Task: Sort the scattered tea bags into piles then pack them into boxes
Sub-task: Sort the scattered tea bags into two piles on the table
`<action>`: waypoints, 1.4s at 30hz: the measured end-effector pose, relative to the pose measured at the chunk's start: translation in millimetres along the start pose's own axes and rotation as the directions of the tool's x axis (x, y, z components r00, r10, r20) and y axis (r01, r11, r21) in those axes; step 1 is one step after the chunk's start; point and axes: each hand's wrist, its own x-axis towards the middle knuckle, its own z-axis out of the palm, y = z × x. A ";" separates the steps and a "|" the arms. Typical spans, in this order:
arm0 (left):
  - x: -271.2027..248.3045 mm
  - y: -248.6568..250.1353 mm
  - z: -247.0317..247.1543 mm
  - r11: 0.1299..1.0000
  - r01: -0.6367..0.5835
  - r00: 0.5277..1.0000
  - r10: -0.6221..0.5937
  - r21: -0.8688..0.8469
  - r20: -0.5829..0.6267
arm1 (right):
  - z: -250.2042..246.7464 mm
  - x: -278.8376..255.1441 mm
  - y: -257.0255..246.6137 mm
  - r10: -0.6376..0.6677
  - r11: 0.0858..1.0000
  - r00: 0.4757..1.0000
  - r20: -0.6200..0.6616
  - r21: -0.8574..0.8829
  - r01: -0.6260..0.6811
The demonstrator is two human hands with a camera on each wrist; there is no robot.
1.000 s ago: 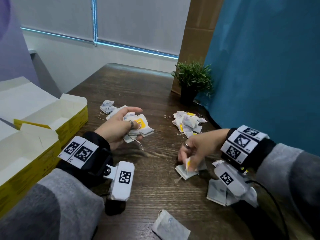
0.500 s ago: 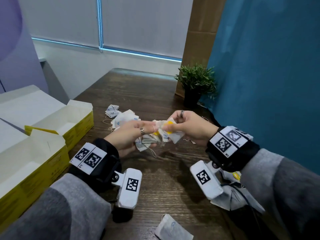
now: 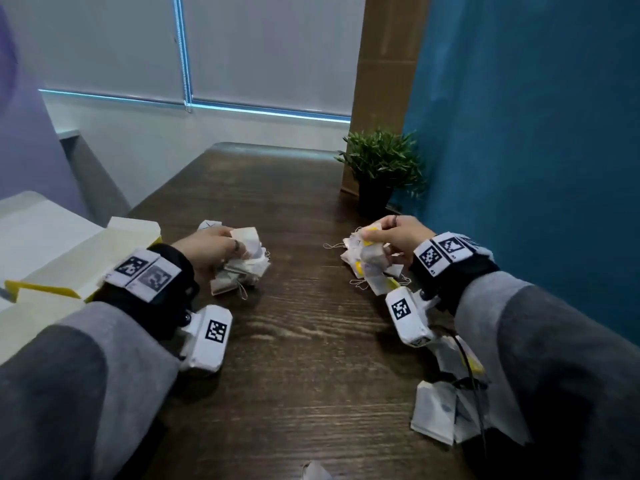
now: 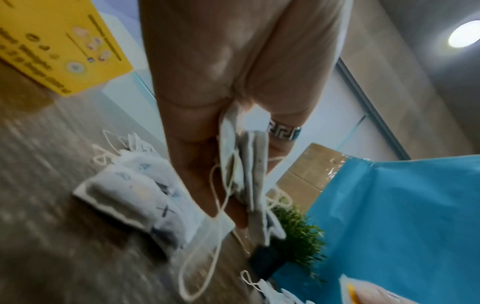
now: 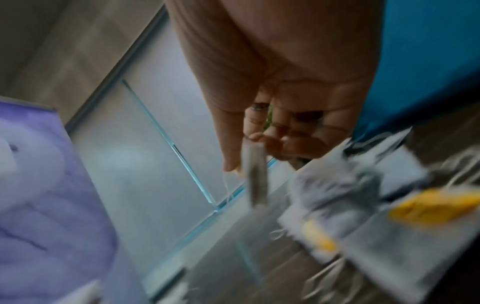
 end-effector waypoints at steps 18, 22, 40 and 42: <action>-50.3 25.7 23.3 0.521 -0.223 0.975 0.120 0.824 0.187 | -32.9 -68.6 -24.3 0.059 0.573 0.984 0.169 -0.813 0.105; -106.5 20.7 51.7 0.567 -0.403 0.870 -0.007 0.719 0.493 | -43.8 -106.3 -20.2 0.032 0.512 0.985 0.167 -0.849 0.127; -149.9 -23.1 78.7 0.413 -0.583 0.672 -0.238 0.699 0.701 | 0.9 -155.7 19.5 0.424 0.682 0.862 0.278 -0.724 -0.102; -140.1 -21.5 71.0 0.395 -0.542 0.723 -0.231 0.742 0.651 | 22.7 -155.4 15.6 0.426 0.775 0.836 0.345 -0.616 -0.141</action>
